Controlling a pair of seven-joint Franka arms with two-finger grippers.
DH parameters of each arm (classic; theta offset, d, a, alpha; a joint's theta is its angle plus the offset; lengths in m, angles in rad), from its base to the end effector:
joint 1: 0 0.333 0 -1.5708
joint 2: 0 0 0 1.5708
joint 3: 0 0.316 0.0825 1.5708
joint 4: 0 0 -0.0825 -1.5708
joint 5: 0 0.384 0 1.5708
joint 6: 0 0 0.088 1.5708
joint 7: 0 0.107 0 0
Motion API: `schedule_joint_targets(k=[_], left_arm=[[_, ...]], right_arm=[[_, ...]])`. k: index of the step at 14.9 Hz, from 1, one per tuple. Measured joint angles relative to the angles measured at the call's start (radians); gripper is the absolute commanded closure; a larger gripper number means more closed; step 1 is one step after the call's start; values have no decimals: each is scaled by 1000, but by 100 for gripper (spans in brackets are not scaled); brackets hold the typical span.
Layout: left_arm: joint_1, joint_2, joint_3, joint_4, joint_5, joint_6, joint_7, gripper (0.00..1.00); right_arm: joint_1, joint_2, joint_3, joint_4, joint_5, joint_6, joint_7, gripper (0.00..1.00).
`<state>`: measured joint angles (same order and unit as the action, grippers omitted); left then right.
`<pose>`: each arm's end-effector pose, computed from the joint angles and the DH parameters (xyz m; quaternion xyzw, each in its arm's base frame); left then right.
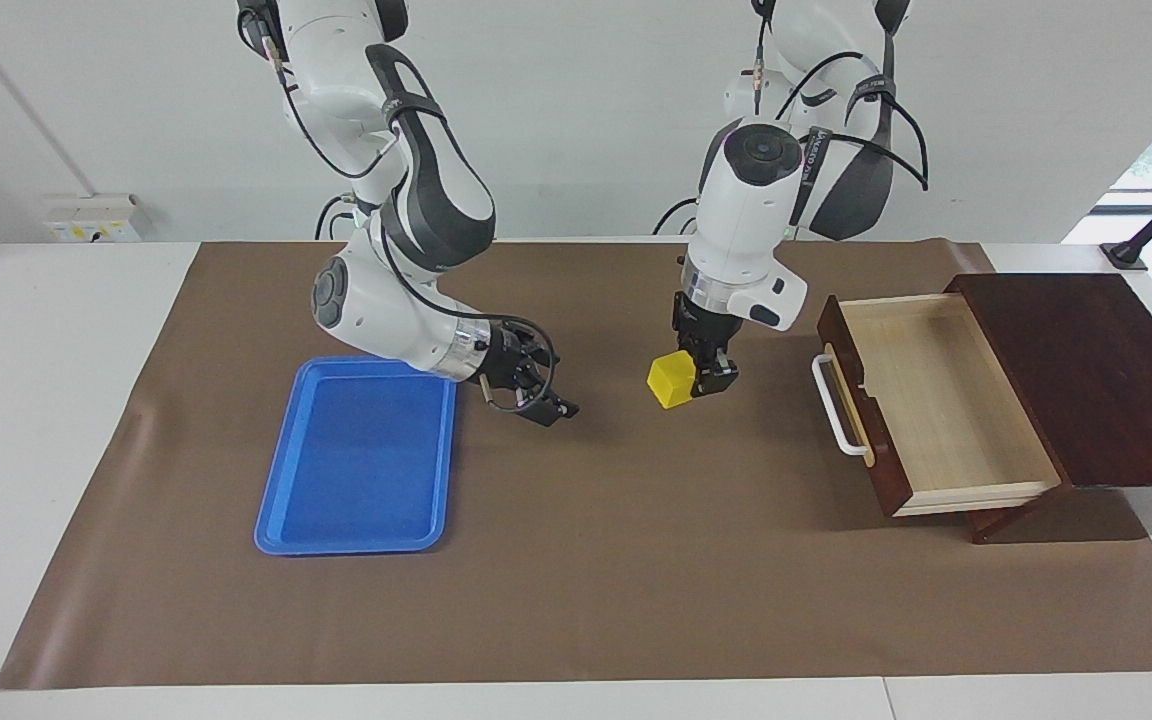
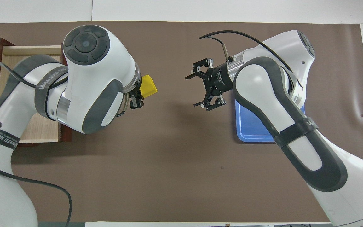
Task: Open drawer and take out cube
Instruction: 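Lift the cube with the left gripper while the right gripper moves toward it, then grasp the cube with the right gripper and open the left gripper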
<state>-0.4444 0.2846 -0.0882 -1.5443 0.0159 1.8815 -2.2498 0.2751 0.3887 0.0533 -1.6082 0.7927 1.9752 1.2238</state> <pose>0.5668 -0.3254 0.4933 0.6534 0.7566 0.0002 0.0273 0.6243 0.2560 0.4202 -0.7599 0.5395 0.2616 0.2513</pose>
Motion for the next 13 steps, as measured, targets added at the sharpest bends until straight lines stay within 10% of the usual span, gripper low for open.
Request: schedule_joint_targets(k=[13], left_arm=[[-1,10,3,-3,0,15,-11,100]], right_arm=[[55,174,-1,307,-107,-94,97,5]])
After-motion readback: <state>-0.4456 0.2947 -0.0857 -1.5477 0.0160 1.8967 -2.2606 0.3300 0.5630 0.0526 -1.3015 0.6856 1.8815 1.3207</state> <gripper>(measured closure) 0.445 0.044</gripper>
